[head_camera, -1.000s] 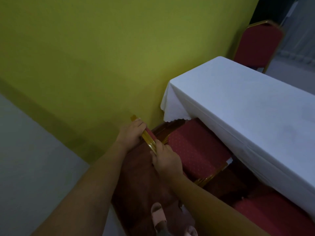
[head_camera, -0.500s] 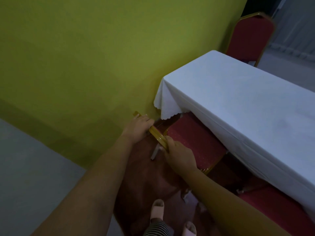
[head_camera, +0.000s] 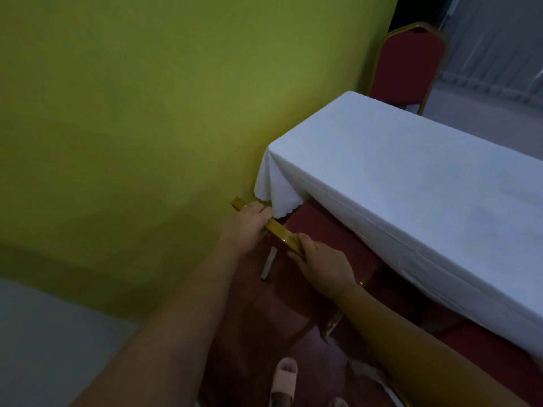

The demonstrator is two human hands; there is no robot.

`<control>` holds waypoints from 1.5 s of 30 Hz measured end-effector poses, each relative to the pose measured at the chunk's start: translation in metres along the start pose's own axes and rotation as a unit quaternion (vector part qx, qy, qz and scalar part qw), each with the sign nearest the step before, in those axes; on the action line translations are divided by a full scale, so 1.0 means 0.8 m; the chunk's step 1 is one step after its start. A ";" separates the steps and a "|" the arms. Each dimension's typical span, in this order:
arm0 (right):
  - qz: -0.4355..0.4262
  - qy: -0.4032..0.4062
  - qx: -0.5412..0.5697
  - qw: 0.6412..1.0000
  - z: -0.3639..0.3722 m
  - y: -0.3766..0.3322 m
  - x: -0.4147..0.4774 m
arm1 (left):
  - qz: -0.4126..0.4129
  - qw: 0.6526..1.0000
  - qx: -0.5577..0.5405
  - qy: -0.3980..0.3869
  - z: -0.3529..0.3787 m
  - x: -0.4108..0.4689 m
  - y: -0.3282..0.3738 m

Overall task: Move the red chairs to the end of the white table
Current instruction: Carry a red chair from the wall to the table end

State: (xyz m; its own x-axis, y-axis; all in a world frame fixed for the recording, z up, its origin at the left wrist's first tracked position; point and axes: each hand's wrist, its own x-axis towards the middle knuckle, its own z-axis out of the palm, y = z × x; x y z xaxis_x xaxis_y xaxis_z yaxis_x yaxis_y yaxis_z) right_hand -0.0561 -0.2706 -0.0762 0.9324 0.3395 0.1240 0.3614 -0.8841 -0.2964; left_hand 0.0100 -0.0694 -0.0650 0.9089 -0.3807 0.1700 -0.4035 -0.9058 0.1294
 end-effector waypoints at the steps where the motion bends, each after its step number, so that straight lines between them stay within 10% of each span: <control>1: -0.002 0.003 0.000 1.000 0.000 -0.003 0.006 | 0.001 1.000 -0.003 -0.002 -0.001 0.005 -0.004; 31: 0.078 0.001 0.020 0.997 -0.003 0.048 0.039 | -0.065 0.997 -0.043 -0.003 0.016 0.070 0.013; 45: 0.224 -0.015 0.005 0.975 -0.028 0.112 -0.132 | 0.145 0.972 0.166 -0.084 0.030 0.027 0.154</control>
State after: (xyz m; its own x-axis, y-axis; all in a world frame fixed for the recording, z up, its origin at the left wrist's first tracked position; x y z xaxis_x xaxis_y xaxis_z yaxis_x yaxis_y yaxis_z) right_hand -0.1225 -0.3930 -0.0945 0.9964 -0.0703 -0.0466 -0.0816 -0.9428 -0.3233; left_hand -0.0175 -0.1939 -0.0689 0.7780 -0.6281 -0.0122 -0.6139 -0.7559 -0.2275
